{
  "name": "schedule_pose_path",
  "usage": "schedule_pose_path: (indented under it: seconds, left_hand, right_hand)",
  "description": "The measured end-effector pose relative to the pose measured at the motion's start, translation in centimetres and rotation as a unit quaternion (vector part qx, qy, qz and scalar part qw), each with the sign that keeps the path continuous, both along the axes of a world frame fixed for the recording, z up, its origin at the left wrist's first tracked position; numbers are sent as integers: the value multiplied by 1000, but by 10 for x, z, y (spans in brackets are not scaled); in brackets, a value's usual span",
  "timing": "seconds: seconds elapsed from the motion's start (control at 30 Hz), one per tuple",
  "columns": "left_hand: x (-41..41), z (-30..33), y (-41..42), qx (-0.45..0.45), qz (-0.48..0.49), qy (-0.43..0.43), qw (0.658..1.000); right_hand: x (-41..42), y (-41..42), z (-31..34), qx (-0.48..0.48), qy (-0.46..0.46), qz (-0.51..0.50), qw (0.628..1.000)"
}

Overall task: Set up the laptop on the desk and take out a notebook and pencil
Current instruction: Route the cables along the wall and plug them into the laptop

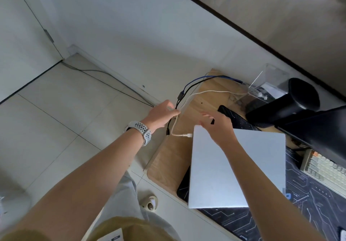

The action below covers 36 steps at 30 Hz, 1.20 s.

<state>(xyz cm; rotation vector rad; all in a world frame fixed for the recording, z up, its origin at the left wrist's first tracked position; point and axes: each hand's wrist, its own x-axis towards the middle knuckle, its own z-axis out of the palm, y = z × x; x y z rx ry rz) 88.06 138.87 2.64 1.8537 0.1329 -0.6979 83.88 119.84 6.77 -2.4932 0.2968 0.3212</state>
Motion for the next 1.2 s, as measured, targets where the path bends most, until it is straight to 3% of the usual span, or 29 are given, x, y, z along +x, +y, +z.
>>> schedule_pose_path:
  seconds: [0.17,0.5,0.73,0.8,0.9,1.1,1.2]
  left_hand:
    - [14,-10,14,31,63,-2,998]
    - [86,-85,21,88,32,59,994]
    - [137,-149,22,89,-25,131,987]
    - [143,-173,20,96,-45,155,982]
    - [142,-214,17,91,-61,191,976]
    - [115,-288,-6,60,-92,239,965]
    - [103,-321,-17,40,-89,261,960]
  right_hand:
    - [22,-4,14,29,-40,9,999]
    - [122,10,-25,-107,14,73,992]
    - [211,48,-88,-214,84,207,951]
    - [229,55,-113,-248,97,257,929]
    - [247,66,-154,-314,153,359,865]
    - [269,73,-232,-317,277,471,775]
    - [276,70,-269,-356,318,524,705]
